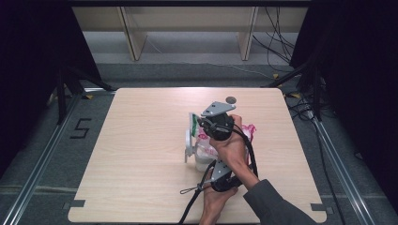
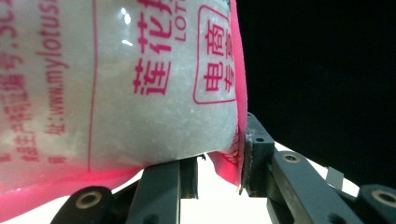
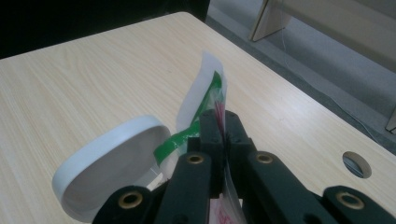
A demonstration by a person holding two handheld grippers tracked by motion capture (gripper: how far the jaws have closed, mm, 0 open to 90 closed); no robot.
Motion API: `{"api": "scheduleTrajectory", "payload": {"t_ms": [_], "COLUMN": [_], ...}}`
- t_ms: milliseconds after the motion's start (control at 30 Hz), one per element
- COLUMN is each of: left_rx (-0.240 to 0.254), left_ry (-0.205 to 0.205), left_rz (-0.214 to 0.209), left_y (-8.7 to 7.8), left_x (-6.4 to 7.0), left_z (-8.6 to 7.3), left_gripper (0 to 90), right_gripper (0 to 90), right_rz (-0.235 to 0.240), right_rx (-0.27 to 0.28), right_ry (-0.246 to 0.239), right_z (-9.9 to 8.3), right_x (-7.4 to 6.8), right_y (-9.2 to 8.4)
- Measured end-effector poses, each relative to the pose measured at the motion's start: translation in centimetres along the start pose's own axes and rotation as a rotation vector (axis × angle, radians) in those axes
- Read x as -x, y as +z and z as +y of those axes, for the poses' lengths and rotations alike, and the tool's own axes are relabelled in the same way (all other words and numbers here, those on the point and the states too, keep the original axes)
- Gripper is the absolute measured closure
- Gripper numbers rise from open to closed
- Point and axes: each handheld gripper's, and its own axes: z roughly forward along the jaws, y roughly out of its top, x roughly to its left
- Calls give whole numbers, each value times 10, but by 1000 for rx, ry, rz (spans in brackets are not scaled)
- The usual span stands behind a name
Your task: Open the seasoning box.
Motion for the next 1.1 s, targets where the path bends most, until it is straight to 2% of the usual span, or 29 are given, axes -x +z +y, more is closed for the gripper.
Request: {"api": "scheduleTrajectory", "payload": {"t_ms": [67, 133, 233, 333, 400, 467, 567, 633, 700, 833, 867, 967, 1033, 1100], "left_rx": [3, 2, -2, 10, 4, 7, 9, 11, 6, 5, 3, 0, 5, 9], "left_ry": [-3, -3, 3, -1, 3, 2, 2, -2, 3, 1, 1, 6, 2, 1], "left_rz": [-1, -1, 1, 1, 0, 1, 2, -2, 2, -1, 0, 0, 3, 0], "left_y": [0, 0, 0, 1, 0, 1, 1, 1, 1, 0, 0, 0, 1, 0], "left_x": [0, 0, 0, 1, 1, 1, 1, 1, 2, 1, 1, 1, 1, 1], "left_z": [0, 0, 0, 0, 0, -1, 0, -1, -1, 0, 0, -1, -1, 0], "left_gripper": [716, 716, 716, 716, 715, 716, 716, 717, 716, 716, 716, 716, 716, 716], "right_gripper": [900, 900, 900, 900, 900, 900, 900, 900, 900, 900, 900, 900, 900, 900], "right_rz": [-7, 4, -10, 7, 0, -21, 6, -4, -7, -1, -4, 1, 5, 2], "right_rx": [16, 8, 1, 3, 8, 5, 1, 12, 2, 7, 12, -1, -6, -3], "right_ry": [4, 4, -3, 5, 13, -8, 10, 28, 1, 15, 2, 14, -7, -1], "right_z": [0, 0, -1, -1, -1, -2, -1, -1, -2, -2, -2, -1, -2, -2], "right_x": [1, 2, -1, 0, 0, 0, 0, 1, 0, 1, 2, 1, 0, 0], "right_y": [0, 0, 1, 0, 0, 1, 0, 0, 2, 2, 2, 1, 3, 3]}}
